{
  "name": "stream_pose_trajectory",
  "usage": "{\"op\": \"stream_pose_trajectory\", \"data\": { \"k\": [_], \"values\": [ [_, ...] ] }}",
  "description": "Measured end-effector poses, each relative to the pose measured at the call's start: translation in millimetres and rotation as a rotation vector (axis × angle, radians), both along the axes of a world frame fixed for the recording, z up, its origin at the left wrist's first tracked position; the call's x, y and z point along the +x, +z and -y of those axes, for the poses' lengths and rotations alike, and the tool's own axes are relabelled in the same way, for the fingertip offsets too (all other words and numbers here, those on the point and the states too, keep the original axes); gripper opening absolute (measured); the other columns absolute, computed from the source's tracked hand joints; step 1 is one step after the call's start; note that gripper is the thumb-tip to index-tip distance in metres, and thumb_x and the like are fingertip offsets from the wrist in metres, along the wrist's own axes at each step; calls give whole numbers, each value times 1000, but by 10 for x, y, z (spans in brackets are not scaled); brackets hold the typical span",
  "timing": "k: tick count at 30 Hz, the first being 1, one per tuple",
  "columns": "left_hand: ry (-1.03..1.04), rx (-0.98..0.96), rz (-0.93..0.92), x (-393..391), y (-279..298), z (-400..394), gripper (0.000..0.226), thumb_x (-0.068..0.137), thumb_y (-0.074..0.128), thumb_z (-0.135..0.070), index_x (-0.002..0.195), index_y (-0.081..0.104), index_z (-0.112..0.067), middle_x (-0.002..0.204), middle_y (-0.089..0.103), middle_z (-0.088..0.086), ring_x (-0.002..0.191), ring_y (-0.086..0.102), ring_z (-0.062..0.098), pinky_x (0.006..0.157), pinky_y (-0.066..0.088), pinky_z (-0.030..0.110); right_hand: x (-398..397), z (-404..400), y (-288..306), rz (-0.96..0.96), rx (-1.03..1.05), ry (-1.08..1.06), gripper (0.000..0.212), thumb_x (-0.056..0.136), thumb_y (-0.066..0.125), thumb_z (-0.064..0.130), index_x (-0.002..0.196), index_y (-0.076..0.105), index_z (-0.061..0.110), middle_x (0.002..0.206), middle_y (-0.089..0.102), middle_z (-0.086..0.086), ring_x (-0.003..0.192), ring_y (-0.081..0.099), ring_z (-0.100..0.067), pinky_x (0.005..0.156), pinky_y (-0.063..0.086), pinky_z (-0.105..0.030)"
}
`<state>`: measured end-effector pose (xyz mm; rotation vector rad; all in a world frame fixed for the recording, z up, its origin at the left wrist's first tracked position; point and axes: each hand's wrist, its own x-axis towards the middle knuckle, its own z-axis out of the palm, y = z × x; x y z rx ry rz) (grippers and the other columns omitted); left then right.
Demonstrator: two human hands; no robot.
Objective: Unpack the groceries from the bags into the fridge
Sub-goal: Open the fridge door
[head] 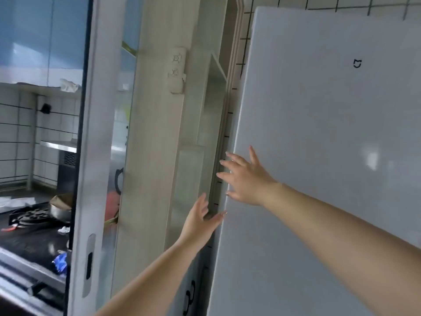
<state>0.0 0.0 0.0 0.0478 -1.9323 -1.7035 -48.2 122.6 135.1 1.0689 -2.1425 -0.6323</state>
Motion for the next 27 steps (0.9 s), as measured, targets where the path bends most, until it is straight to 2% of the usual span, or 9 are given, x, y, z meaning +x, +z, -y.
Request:
{"op": "stream_pose_trajectory", "data": {
  "k": [3,5,7,8,9,12,14,19,27],
  "values": [
    [-65,59,43,-231,21,3,67,86,67,-32,143,36,-19,141,47,-3,124,49,7,93,35,19,-106,160,63,-85,87,-55,53,93,44,47,141,39,27,156,19,-6,146,1,-23,106,-7,-68],
    [-81,50,70,-361,6,-25,52,86,66,-34,134,48,-20,130,55,-4,114,54,7,88,36,20,-144,219,96,-70,99,-89,48,92,45,46,136,47,26,154,25,-7,146,4,-24,106,-8,-69],
    [-85,14,78,-503,-41,-33,21,86,63,-37,105,59,-27,109,61,-8,97,58,11,80,39,22,-182,252,106,-68,137,-139,45,93,44,46,132,52,26,150,32,-6,146,7,-24,105,-9,-69],
    [-85,-6,75,-543,-43,-36,11,86,61,-39,88,53,-31,96,58,-9,86,54,12,74,38,25,-189,264,109,-79,155,-169,43,93,43,46,130,54,26,147,36,-6,145,8,-25,104,-9,-70],
    [-90,-11,75,-587,-58,-40,15,84,59,-43,82,48,-32,87,53,-8,80,49,12,70,36,27,-210,278,103,-86,175,-181,42,93,42,45,127,56,25,143,41,-5,145,10,-25,103,-9,-71],
    [-121,9,60,-692,-120,-30,28,73,54,-55,80,51,-27,78,49,-3,73,45,11,69,34,29,-233,302,90,-114,223,-207,41,94,40,45,121,61,23,131,51,-3,142,17,-26,101,-9,-73],
    [-139,34,67,-718,-141,1,31,75,56,-50,76,54,-19,73,46,0,68,39,14,65,30,28,-238,303,83,-136,232,-211,41,94,39,45,120,61,22,127,52,-3,139,21,-26,101,-8,-74],
    [-168,38,100,-743,-116,66,28,68,57,-51,81,49,-28,76,44,-1,70,36,14,68,27,29,-238,319,48,-159,226,-211,41,93,41,46,119,61,21,120,51,-5,128,29,-26,100,-8,-75],
    [-209,76,114,-702,-107,94,16,82,63,-38,85,52,-26,83,51,-3,74,45,13,72,35,30,-203,383,24,-191,230,-242,42,92,40,48,115,61,20,114,51,-6,120,36,-27,100,-6,-77]
  ]
}}
